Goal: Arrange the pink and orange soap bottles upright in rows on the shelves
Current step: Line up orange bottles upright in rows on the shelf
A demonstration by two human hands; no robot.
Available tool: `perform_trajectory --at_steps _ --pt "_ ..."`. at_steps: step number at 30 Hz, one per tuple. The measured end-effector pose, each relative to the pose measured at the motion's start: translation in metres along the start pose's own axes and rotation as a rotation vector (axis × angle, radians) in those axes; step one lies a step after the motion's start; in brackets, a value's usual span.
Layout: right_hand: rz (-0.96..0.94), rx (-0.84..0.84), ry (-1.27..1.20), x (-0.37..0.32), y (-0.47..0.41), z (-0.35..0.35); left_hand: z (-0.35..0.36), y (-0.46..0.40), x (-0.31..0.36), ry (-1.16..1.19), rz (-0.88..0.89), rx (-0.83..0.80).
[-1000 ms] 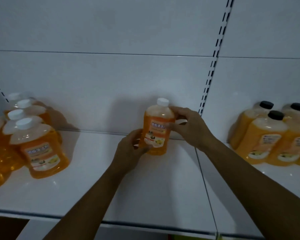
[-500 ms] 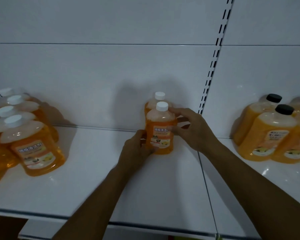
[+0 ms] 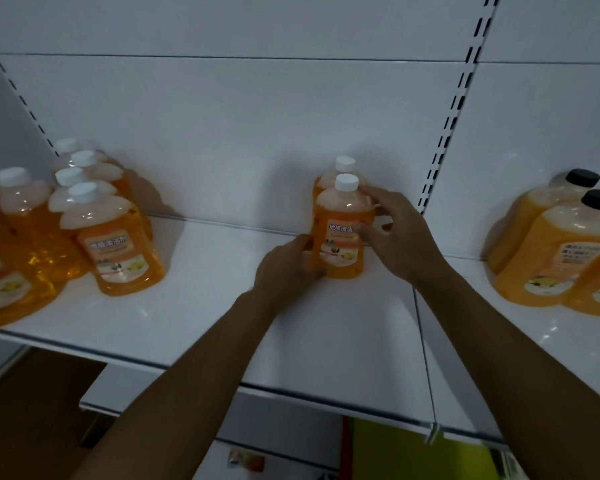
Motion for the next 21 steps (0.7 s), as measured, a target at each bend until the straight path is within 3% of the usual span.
perform_trajectory --at_steps 4,8,11,17,21 --pt "-0.133 0.152 0.045 -0.028 0.007 -0.002 -0.01 0.011 -0.018 -0.132 -0.01 0.035" --pt "-0.375 0.221 0.108 -0.083 0.014 0.027 -0.051 0.034 -0.039 -0.075 -0.012 0.281" --pt "-0.458 0.11 0.027 -0.121 0.022 0.076 -0.086 0.057 -0.062 0.024 -0.051 0.449" --pt "-0.278 -0.276 -0.233 -0.166 0.018 0.171 -0.168 0.11 -0.116 0.079 -0.201 0.812" --pt "-0.302 -0.4 -0.301 -0.201 0.006 0.212 -0.193 0.119 -0.152 0.09 -0.344 0.86"
Point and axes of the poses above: each hand's wrist, its own y-axis away from the middle knuckle, its own z-axis out of the palm, x = y × z, the point moved 7 cm from there along -y, towards the middle knuckle, and after that the axes turned 10 degrees about x, right-handed, at the moved point
